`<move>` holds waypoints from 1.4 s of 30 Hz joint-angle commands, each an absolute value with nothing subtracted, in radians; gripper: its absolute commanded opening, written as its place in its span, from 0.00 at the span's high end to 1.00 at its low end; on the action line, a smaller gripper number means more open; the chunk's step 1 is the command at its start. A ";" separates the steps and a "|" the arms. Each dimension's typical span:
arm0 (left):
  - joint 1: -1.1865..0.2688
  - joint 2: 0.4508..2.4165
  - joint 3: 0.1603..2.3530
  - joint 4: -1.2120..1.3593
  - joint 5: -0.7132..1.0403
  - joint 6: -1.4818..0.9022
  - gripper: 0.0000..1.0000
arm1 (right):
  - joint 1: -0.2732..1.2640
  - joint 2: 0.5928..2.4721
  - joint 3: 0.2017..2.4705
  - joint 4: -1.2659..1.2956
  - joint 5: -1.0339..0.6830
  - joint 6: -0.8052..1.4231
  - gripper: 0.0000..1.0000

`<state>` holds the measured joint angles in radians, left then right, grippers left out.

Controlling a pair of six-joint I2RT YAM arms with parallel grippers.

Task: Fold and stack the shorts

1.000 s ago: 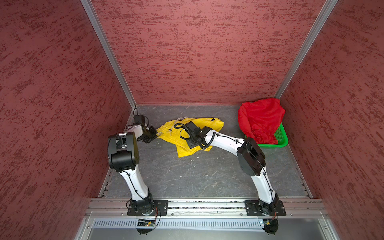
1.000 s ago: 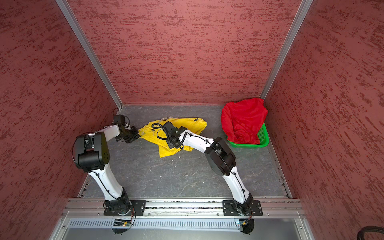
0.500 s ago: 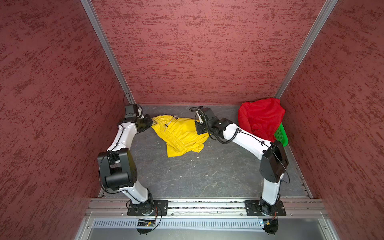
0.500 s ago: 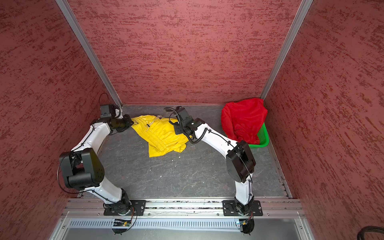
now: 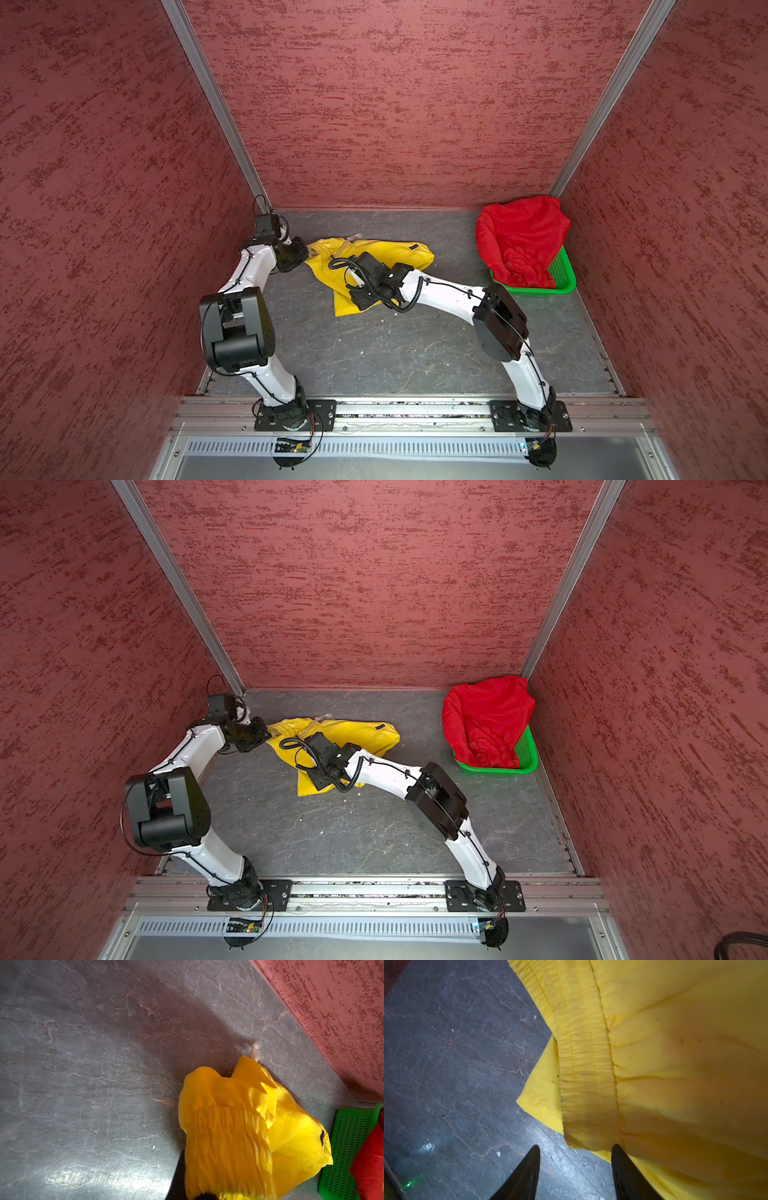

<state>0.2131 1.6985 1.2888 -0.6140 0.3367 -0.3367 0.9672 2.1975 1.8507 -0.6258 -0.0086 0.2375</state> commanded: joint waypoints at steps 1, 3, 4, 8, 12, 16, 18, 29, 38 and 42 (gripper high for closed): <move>0.210 1.707 1.293 -0.623 0.357 -0.339 1.00 | 0.992 2.238 1.938 -0.695 0.110 0.218 0.39; 0.212 1.705 1.291 -0.620 0.355 -0.339 1.00 | 0.994 2.265 1.971 -0.731 0.178 0.232 0.37; 0.211 1.704 1.289 -0.617 0.352 -0.339 1.00 | 0.993 2.278 1.985 -0.749 0.208 0.237 0.37; 0.215 1.709 1.289 -0.615 0.359 -0.339 1.00 | 0.994 2.325 2.021 -0.802 0.241 0.244 0.36; 0.215 1.715 1.292 -0.614 0.362 -0.342 1.00 | 0.994 2.344 2.034 -0.842 0.268 0.249 0.36; 0.215 1.717 1.292 -0.611 0.365 -0.346 1.00 | 0.991 2.349 2.020 -0.859 0.285 0.258 0.34; 0.214 1.717 1.292 -0.613 0.365 -0.346 1.00 | 0.988 2.346 2.003 -0.855 0.294 0.267 0.34; 0.215 1.670 1.322 -0.675 0.347 -0.292 1.00 | 0.892 2.175 1.788 -0.737 0.295 0.385 0.93; 0.201 1.581 1.578 -0.847 0.295 -0.149 1.00 | 0.735 1.902 1.827 -0.732 0.268 0.258 1.00; 0.179 1.554 1.756 -0.929 0.319 -0.075 1.00 | 0.671 1.804 1.937 -0.772 0.241 0.186 1.00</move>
<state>0.1791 1.6047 1.6619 -0.8768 0.3382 -0.1619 0.7071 1.8771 1.8759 -0.7227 0.2306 0.2493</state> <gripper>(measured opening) 0.069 0.061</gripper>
